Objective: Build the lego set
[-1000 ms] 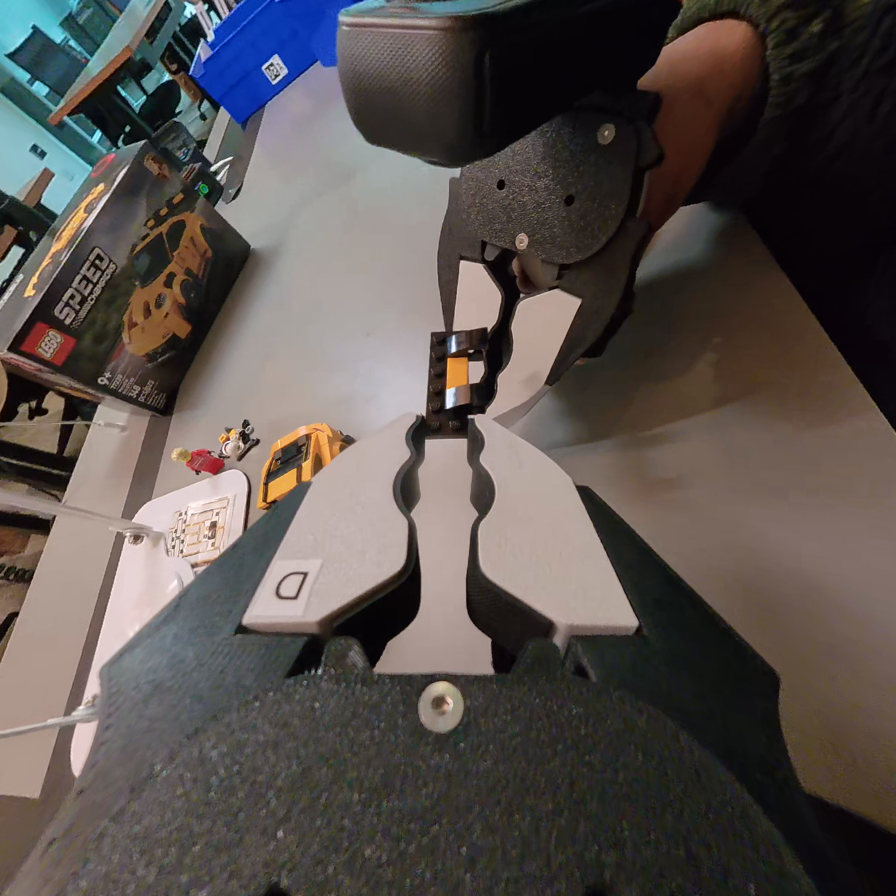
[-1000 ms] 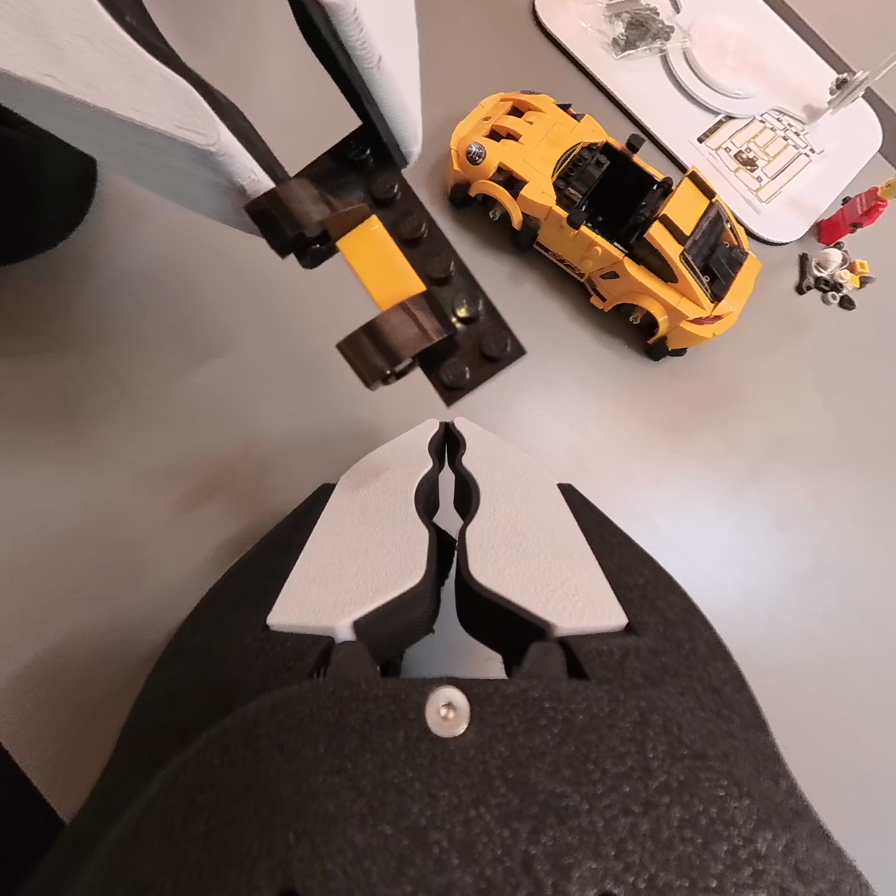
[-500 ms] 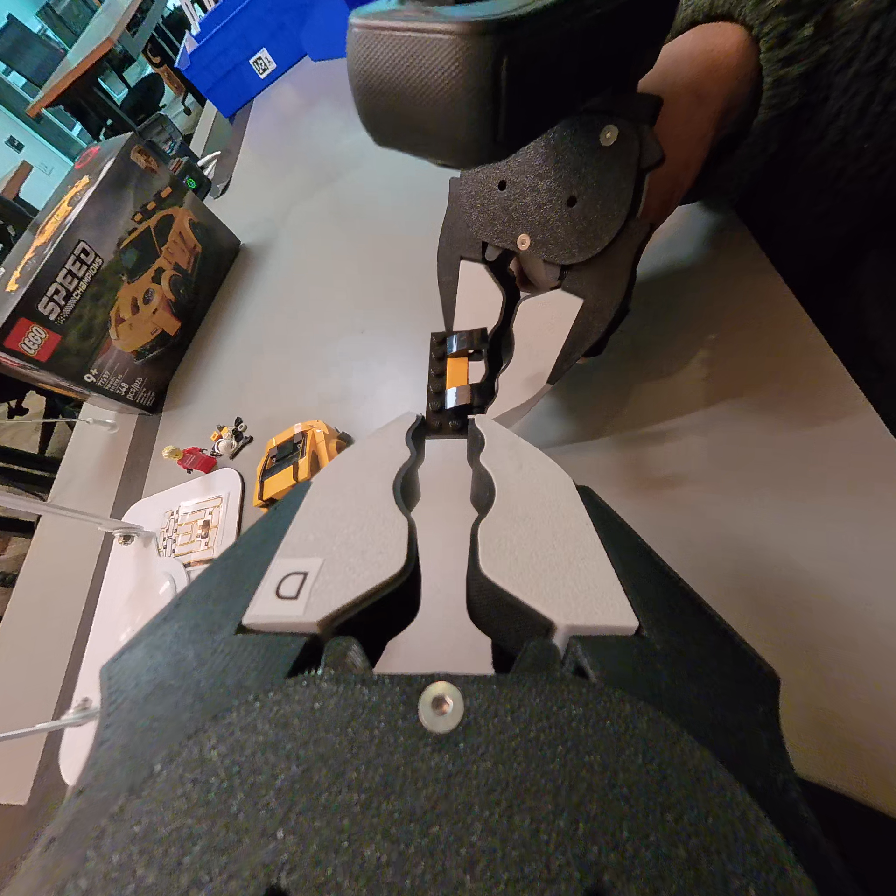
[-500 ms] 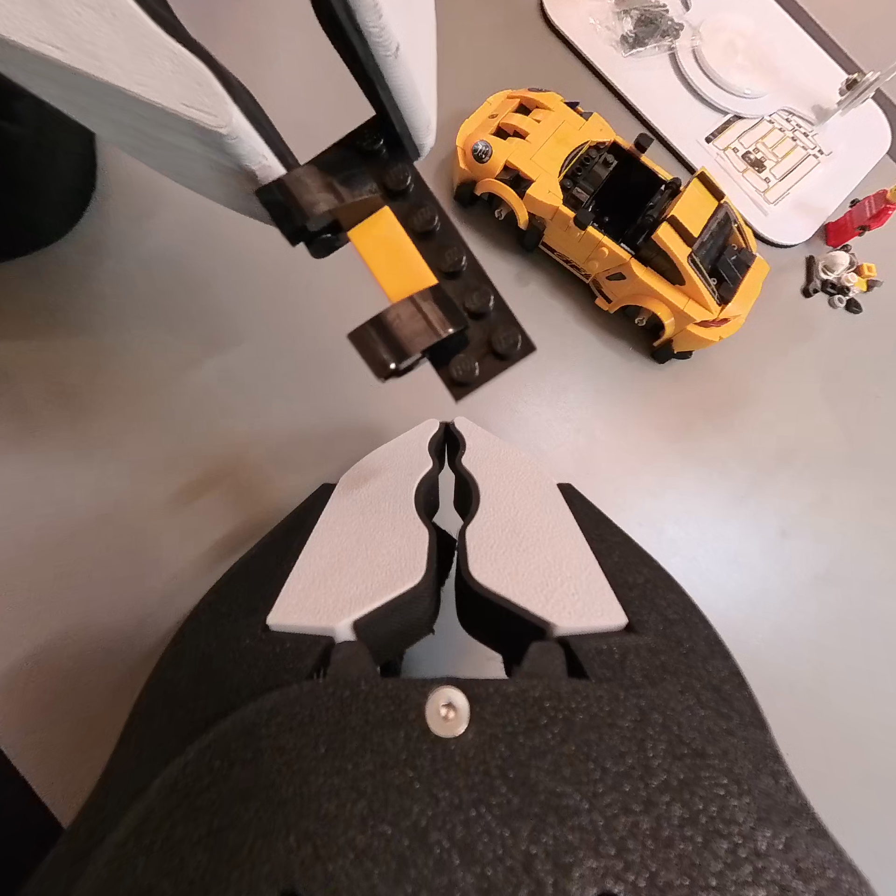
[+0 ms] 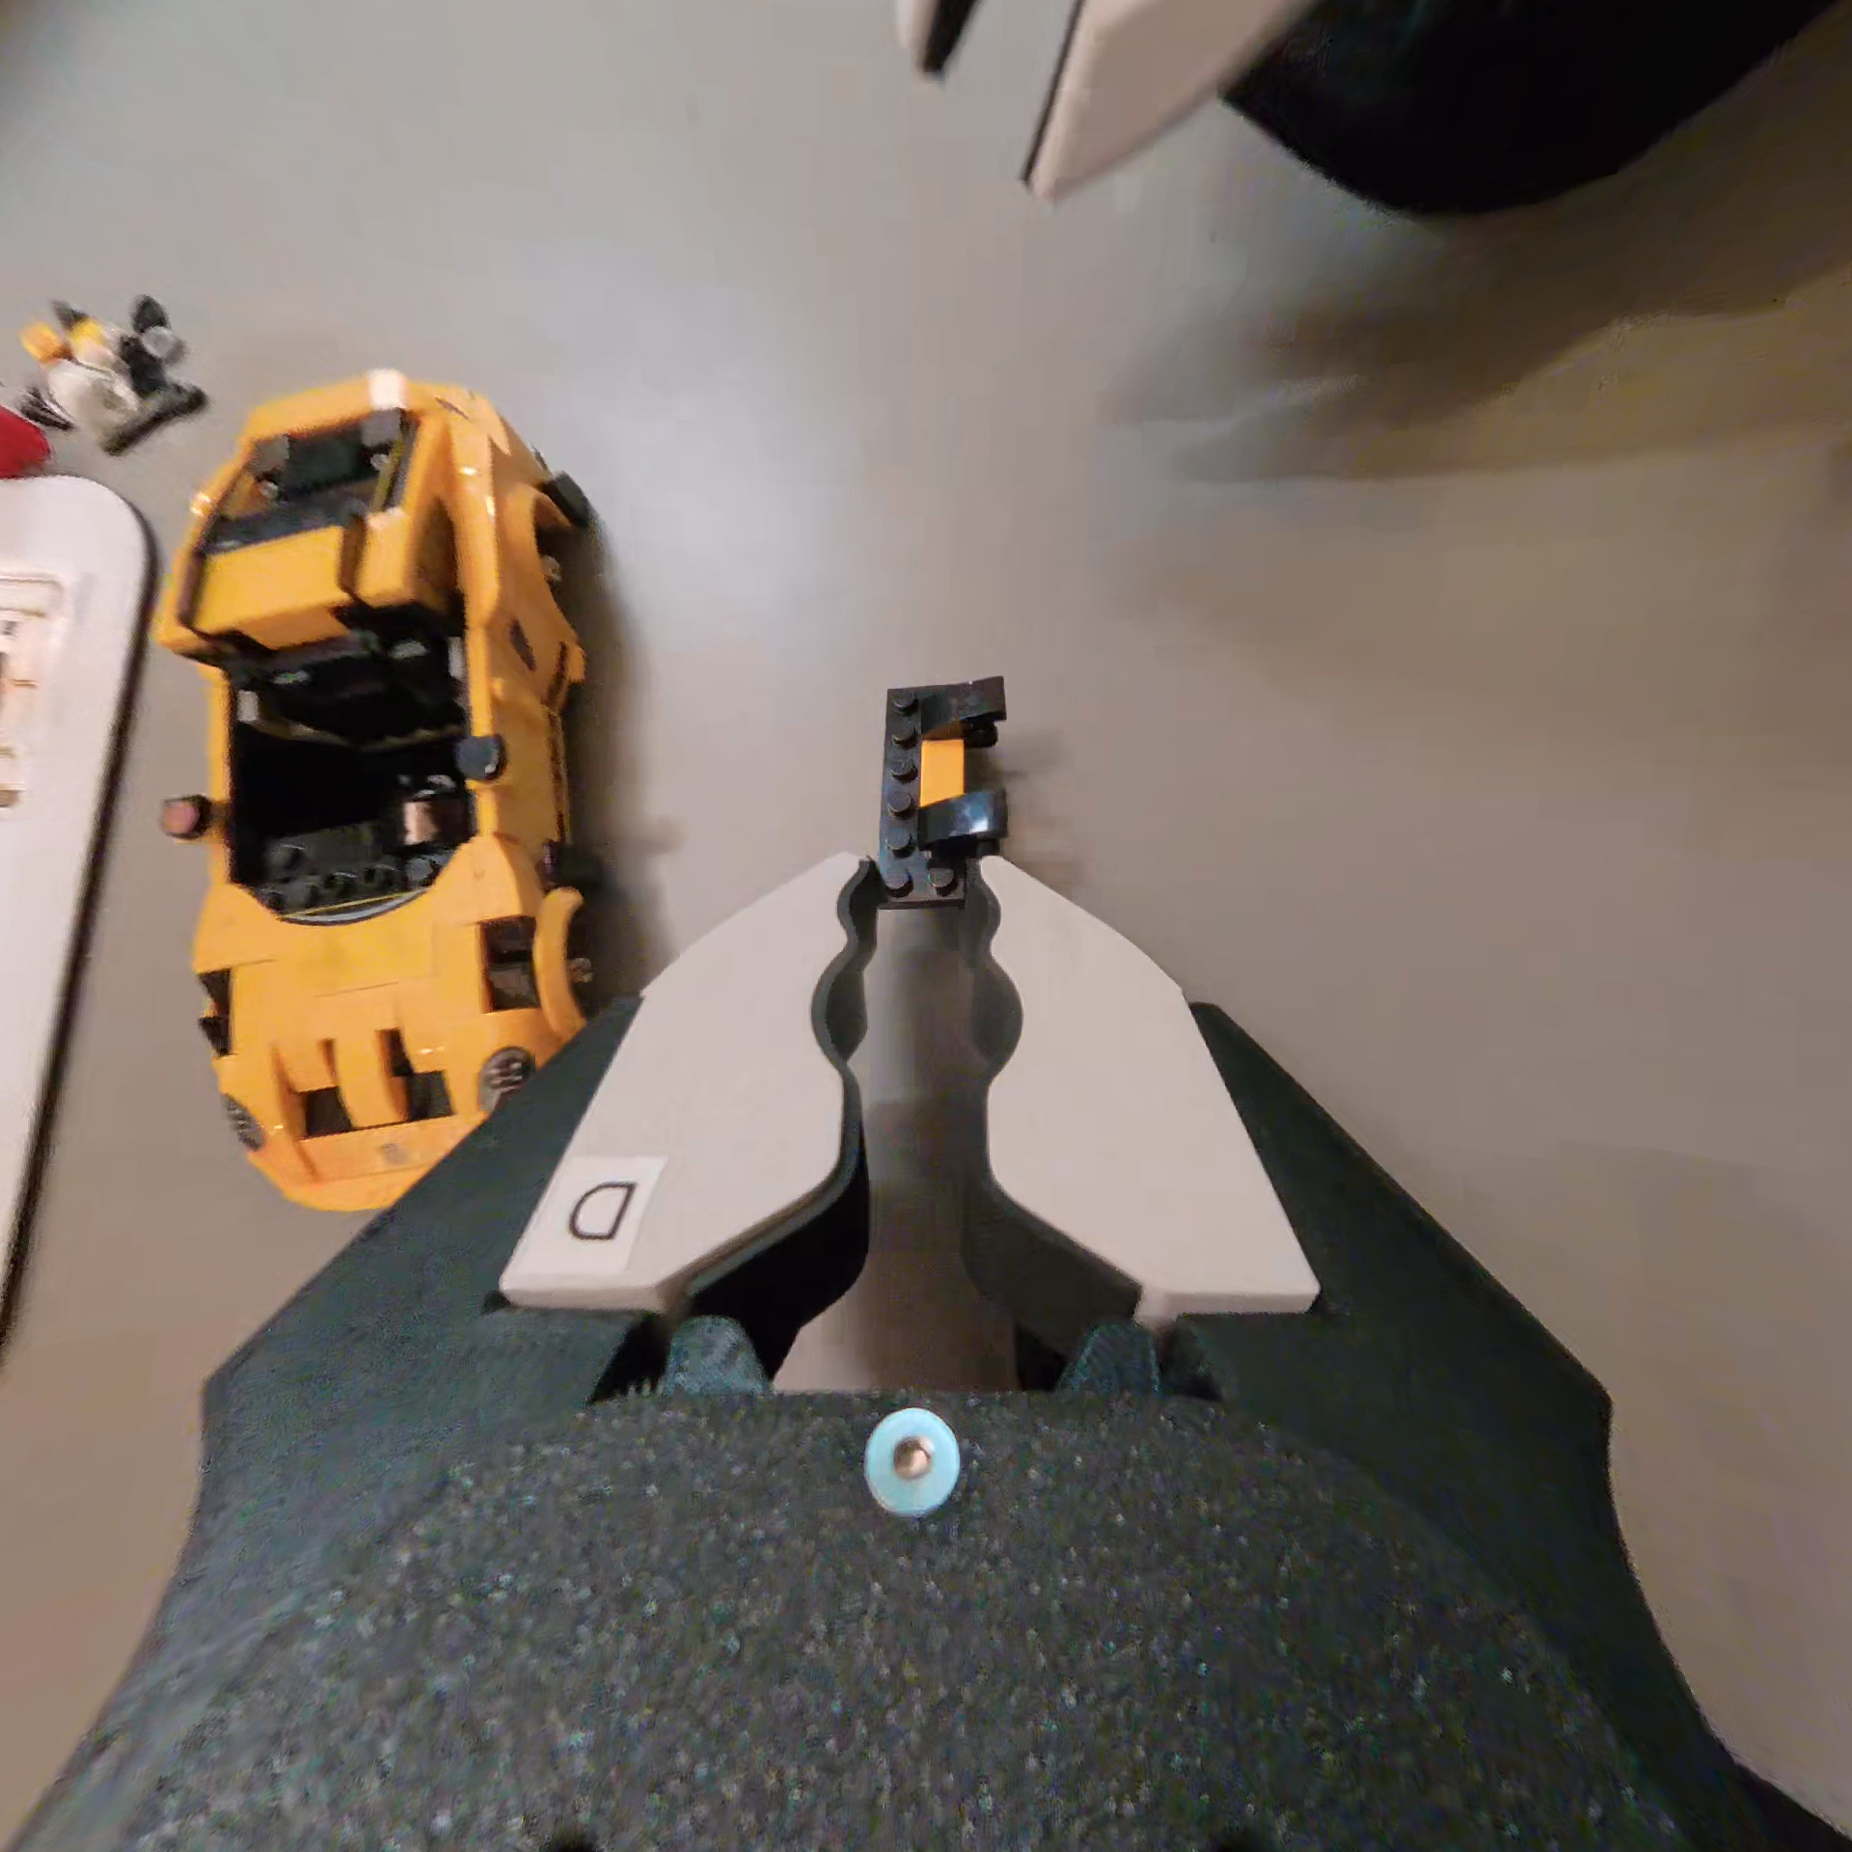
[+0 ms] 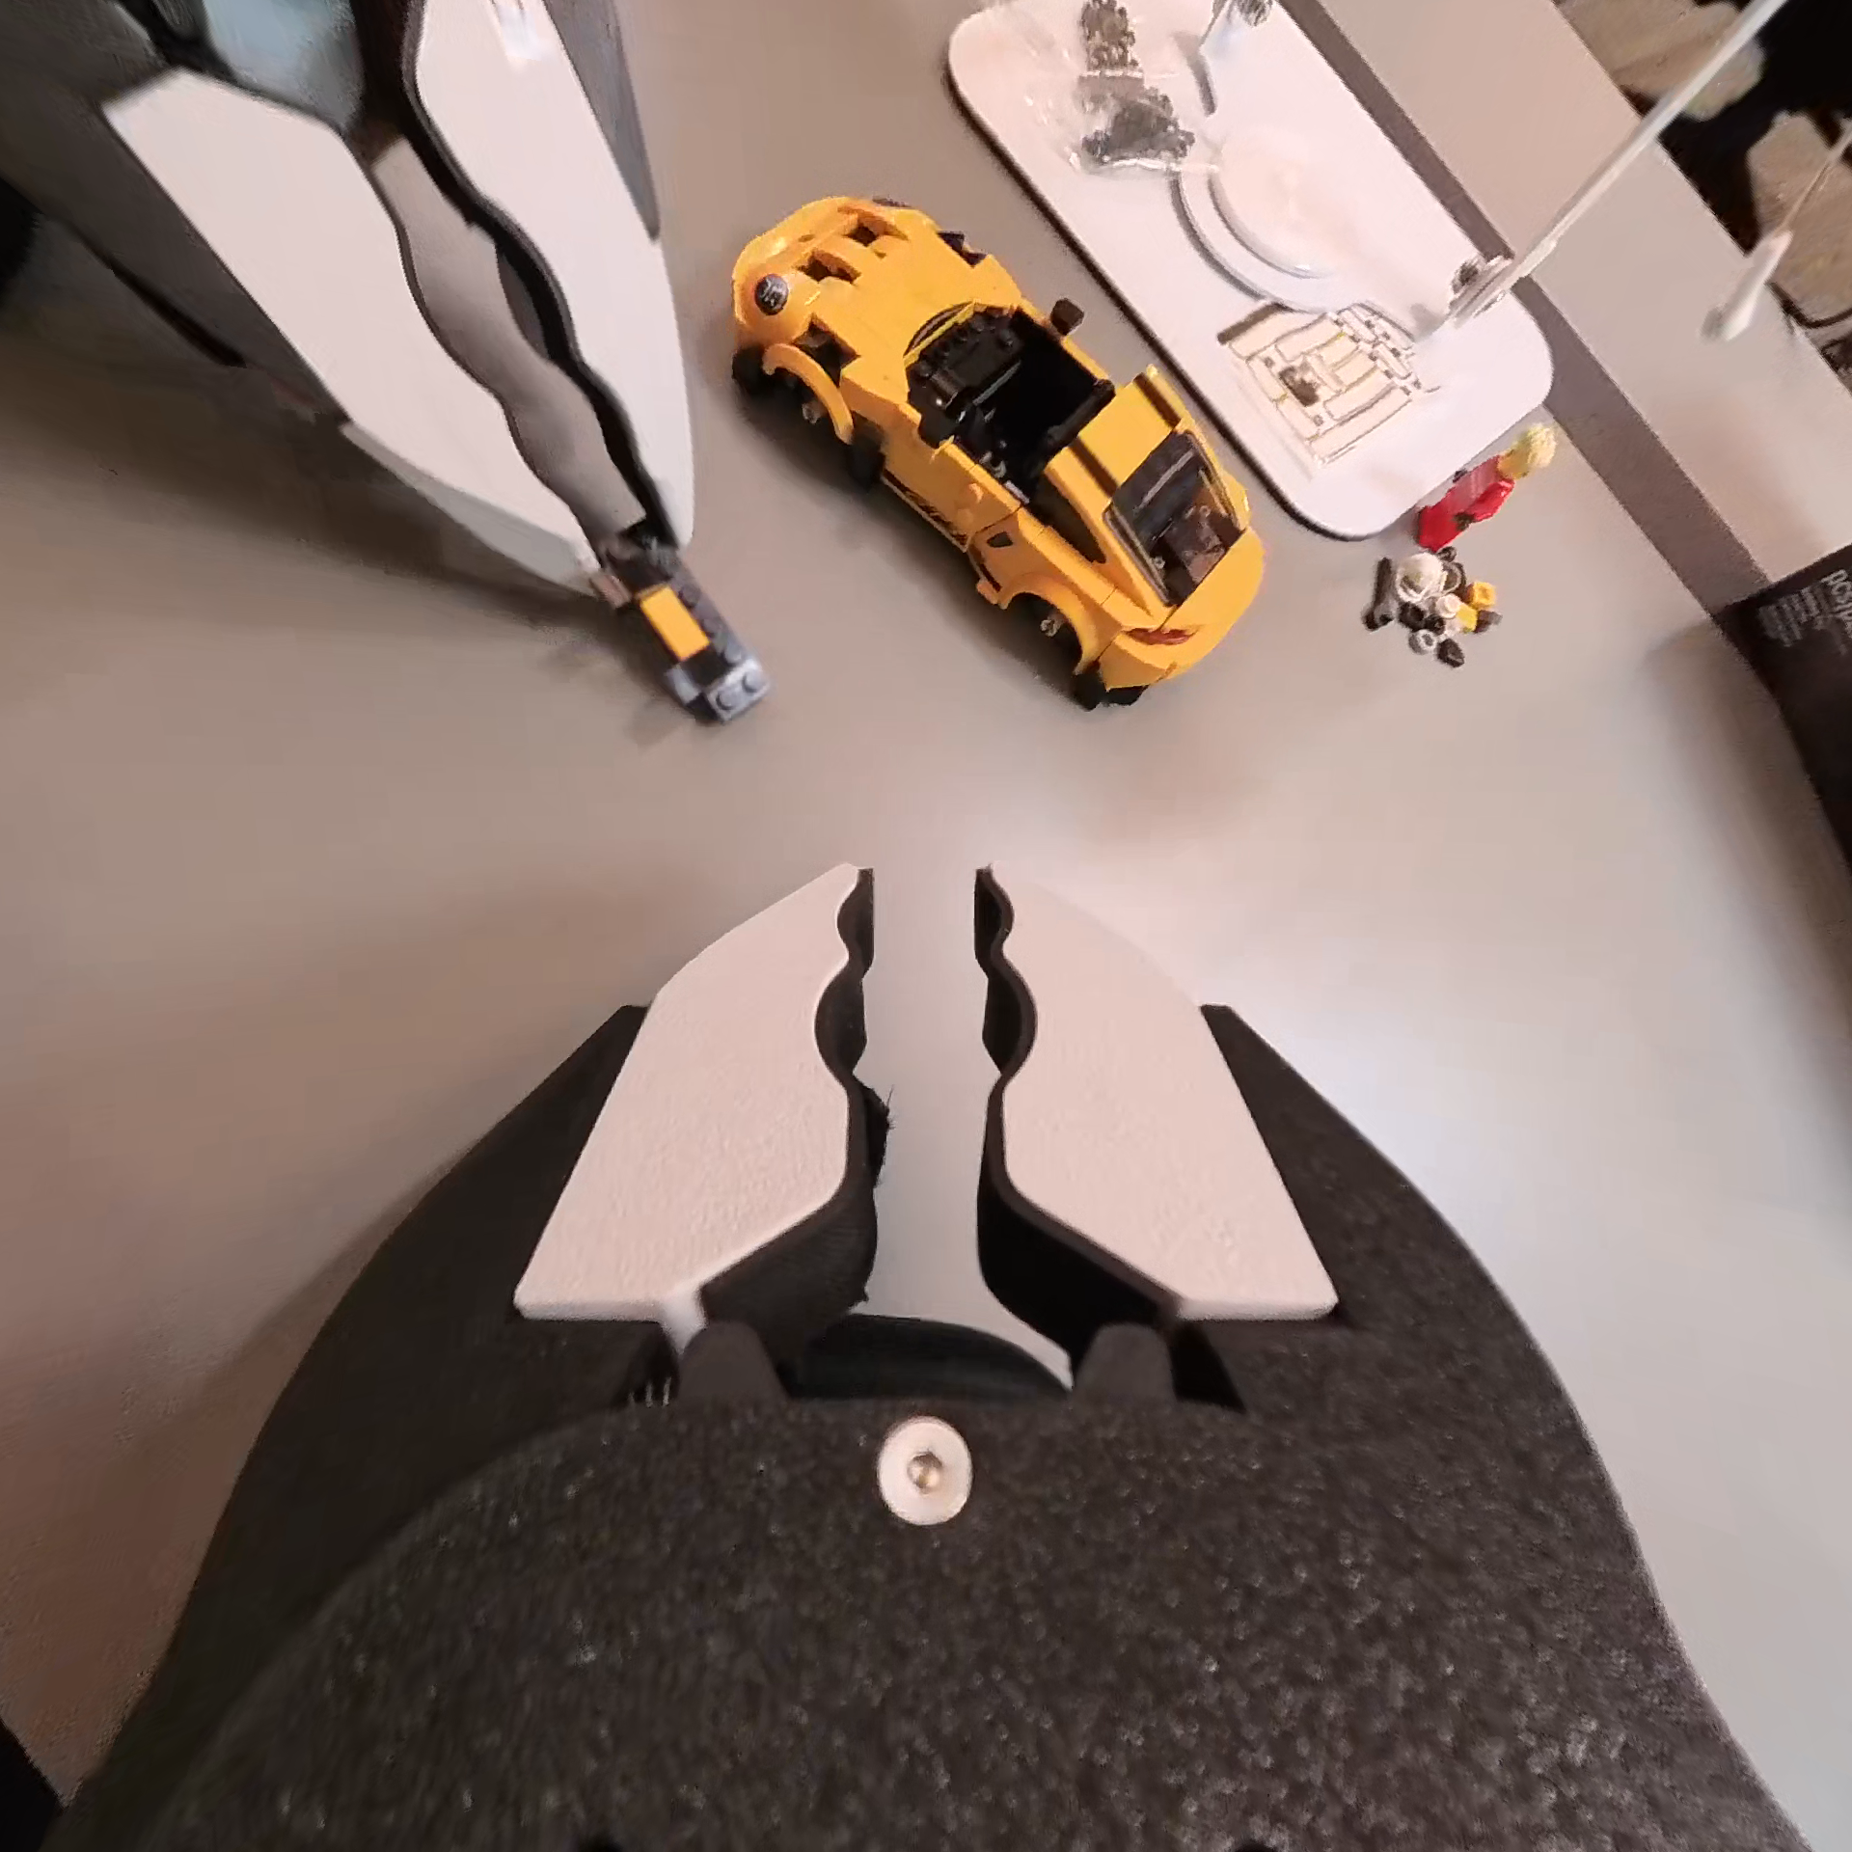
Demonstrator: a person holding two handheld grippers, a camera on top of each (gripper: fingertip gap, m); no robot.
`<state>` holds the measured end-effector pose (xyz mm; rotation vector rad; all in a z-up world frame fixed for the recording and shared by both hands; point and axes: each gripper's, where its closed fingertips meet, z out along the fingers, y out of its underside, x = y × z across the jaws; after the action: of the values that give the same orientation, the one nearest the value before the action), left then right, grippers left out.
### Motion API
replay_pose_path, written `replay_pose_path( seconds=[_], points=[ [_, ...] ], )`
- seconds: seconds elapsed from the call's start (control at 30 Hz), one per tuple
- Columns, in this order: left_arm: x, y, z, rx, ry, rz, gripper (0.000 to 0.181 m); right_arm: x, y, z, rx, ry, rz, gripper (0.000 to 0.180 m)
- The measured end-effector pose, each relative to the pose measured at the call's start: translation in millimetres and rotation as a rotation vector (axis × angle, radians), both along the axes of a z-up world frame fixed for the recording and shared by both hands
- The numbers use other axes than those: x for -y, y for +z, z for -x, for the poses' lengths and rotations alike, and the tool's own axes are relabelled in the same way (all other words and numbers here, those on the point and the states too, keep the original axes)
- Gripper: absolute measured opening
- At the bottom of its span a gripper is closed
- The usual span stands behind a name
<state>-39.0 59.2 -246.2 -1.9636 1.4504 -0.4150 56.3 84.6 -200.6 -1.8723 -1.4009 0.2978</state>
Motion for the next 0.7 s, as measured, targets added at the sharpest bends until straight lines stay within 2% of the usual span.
replay_pose_path(
  seconds=[0.2, 0.37, 0.43, 0.5, 0.6, 0.7],
  points=[
    [5, -9, -2, -0.013, -0.027, 0.007, 0.018, -17, 9, 7, -0.074, 0.025, -0.011, 0.022],
    [12, -1, 0, 0.044, -0.072, 0.039, 0.04, -25, 23, 23, -0.209, 0.009, -0.022, 0.027],
    [14, 9, 3, 0.073, -0.077, 0.036, 0.042, -30, 32, 26, -0.261, -0.009, -0.046, 0.03],
    [9, 29, 6, 0.143, -0.049, -0.005, 0.033, -34, 43, 28, -0.317, -0.026, -0.068, 0.031],
    [-10, 74, 15, 0.3, 0.057, -0.119, 0.003, -40, 65, 32, -0.398, -0.041, -0.107, 0.032],
    [-21, 124, 22, 0.483, 0.115, -0.227, 0.0, -47, 90, 38, -0.463, -0.046, -0.16, 0.032]
  ],
)
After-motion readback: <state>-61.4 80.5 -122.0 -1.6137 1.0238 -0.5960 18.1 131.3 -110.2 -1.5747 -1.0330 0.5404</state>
